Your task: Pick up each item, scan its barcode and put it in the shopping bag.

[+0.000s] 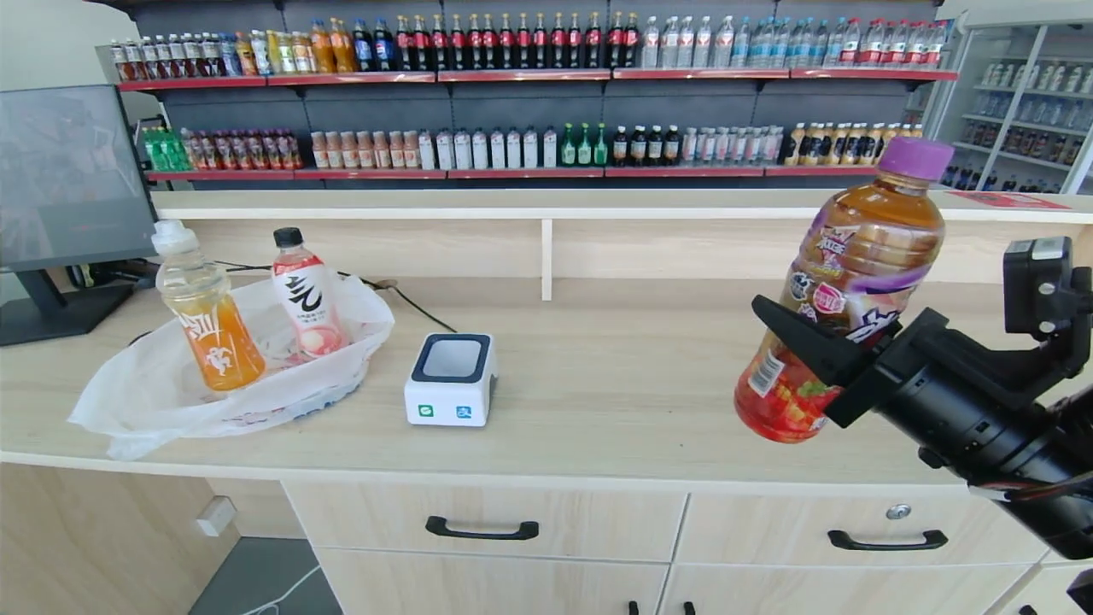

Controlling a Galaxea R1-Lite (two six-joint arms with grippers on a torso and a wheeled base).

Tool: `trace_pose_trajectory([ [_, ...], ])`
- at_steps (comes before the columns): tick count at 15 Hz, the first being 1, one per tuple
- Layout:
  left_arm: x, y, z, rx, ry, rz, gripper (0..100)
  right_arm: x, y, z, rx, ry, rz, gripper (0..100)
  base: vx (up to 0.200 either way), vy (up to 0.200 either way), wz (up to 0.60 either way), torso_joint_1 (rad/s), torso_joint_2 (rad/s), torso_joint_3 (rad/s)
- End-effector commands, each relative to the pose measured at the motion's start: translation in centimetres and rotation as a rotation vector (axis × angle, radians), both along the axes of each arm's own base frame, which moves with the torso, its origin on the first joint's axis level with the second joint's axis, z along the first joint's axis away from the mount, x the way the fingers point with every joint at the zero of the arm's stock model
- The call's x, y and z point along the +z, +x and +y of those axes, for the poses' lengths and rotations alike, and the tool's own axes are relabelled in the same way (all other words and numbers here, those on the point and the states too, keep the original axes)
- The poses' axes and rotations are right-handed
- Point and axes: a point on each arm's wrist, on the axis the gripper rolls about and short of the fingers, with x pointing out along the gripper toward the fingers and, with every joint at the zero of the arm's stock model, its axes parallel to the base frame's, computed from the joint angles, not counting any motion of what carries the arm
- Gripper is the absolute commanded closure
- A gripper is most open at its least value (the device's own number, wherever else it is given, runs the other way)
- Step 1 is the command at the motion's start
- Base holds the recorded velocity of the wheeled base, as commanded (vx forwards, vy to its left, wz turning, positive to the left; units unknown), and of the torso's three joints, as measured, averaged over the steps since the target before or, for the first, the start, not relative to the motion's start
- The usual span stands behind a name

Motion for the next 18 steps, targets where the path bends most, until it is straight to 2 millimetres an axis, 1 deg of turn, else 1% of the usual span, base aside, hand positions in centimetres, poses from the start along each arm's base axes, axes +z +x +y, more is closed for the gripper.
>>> trace_pose_trajectory([
  [1, 0.0, 0.0, 0.0, 0.002, -0.005, -0.001, 0, -0.2, 0.1, 0.0, -0.006, -0.007, 0.003, 100, 0.000, 0.200, 0.00, 0.002, 0.00, 0.002],
  [3, 0.0, 0.0, 0.0, 0.002, -0.006, 0.000, 0, -0.2, 0.6, 0.1, -0.016, -0.014, -0.004, 100, 0.000, 0.200, 0.00, -0.005, 0.00, 0.002],
  [6, 0.0, 0.0, 0.0, 0.004, -0.011, -0.001, 0, -0.4, 0.7, 0.1, -0.024, -0.044, -0.016, 100, 0.000, 0.200, 0.00, 0.002, 0.00, 0.002],
  [12, 0.0, 0.0, 0.0, 0.002, -0.009, -0.001, 0, -0.5, 0.8, 0.2, -0.024, -0.044, -0.012, 100, 0.000, 0.200, 0.00, 0.000, 0.00, 0.003],
  [14, 0.0, 0.0, 0.0, 0.004, -0.011, -0.001, 0, -0.8, 1.1, 0.3, -0.024, -0.051, 0.000, 100, 0.000, 0.200, 0.00, 0.002, 0.00, 0.002],
  [18, 0.0, 0.0, 0.0, 0.004, -0.009, -0.001, 0, -0.7, 1.5, 0.5, -0.026, -0.065, -0.018, 100, 0.000, 0.200, 0.00, 0.006, 0.00, 0.004],
])
